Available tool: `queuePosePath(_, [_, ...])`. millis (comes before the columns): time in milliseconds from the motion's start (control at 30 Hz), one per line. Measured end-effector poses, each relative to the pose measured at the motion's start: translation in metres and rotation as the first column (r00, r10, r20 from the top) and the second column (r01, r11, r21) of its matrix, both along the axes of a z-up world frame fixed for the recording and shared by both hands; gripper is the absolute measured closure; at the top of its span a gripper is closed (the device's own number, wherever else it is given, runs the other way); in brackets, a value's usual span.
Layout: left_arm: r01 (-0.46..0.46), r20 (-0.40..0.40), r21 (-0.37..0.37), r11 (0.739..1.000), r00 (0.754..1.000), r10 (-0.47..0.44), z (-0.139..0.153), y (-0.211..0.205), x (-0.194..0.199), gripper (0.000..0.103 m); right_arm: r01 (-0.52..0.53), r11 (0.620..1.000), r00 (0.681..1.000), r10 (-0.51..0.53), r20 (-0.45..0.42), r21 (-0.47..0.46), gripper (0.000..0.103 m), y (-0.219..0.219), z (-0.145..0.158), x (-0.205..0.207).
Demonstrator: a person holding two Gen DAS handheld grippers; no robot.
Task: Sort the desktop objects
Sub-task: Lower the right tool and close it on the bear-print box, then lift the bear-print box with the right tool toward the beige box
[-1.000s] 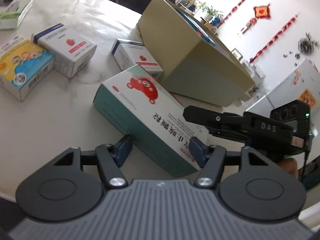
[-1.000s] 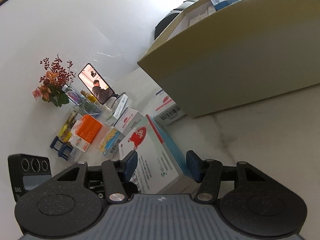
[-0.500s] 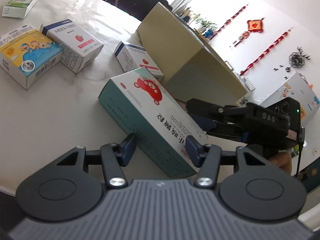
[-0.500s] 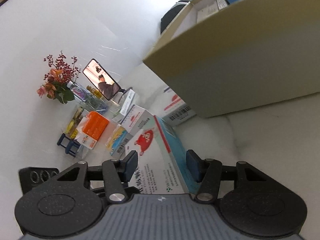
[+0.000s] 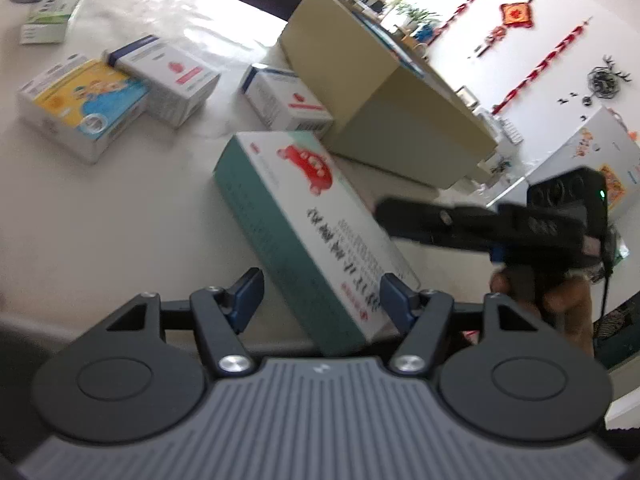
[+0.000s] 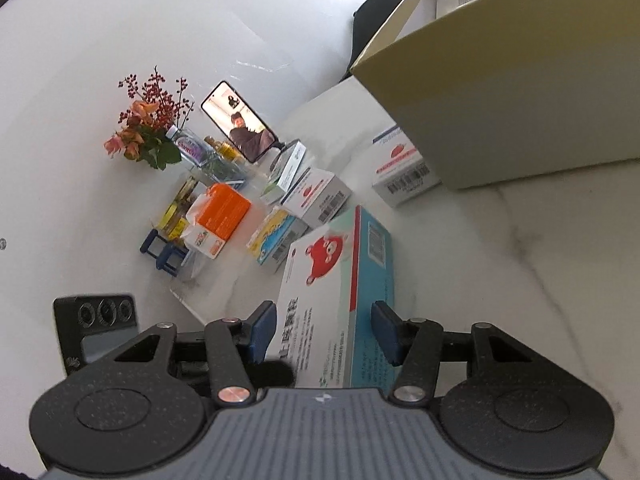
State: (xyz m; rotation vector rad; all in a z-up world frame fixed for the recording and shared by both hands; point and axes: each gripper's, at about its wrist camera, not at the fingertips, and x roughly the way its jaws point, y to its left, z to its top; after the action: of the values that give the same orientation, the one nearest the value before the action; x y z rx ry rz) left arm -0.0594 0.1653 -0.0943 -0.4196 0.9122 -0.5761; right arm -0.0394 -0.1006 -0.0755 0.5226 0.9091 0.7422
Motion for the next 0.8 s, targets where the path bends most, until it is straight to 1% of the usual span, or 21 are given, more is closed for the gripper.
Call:
queuePosePath(100, [-0.035,-0.035,0.017,0.999,0.999,0.035,0.002,0.006,-0.005,0.039,0.0,1.0,1.0,0.001,0.016,-0.026,0.056,0.006,-0.002,0.007])
queuePosePath(167, [-0.051,-0.051,0.027,0.998,0.997,0.052,0.003,0.007,-0.008,0.039,-0.015,0.999,1.0,0.016,0.026,-0.051,0.06,0.01,-0.003,0.009])
queuePosePath(300, [-0.061,-0.055,0.044,0.997,0.996,0.064,0.004,0.006,-0.014,0.038,-0.051,0.997,0.998,0.054,0.041,-0.062,0.061,0.017,-0.007,0.009])
queuePosePath(500, [-0.083,-0.069,0.043,0.996,0.994,0.086,0.003,0.011,-0.021,0.036,-0.082,0.995,0.995,0.085,0.049,-0.058,0.061,0.027,-0.009,0.006])
queuePosePath(633, [-0.091,-0.085,0.0,0.996,0.992,0.091,-0.003,0.016,-0.026,0.033,-0.095,0.994,0.994,0.098,0.049,-0.057,0.061,0.034,-0.01,0.003])
queuePosePath(800, [-0.106,-0.134,-0.106,0.989,0.987,0.092,-0.019,0.022,-0.026,0.032,-0.113,0.991,0.991,0.117,0.06,-0.068,0.061,0.047,-0.008,-0.003])
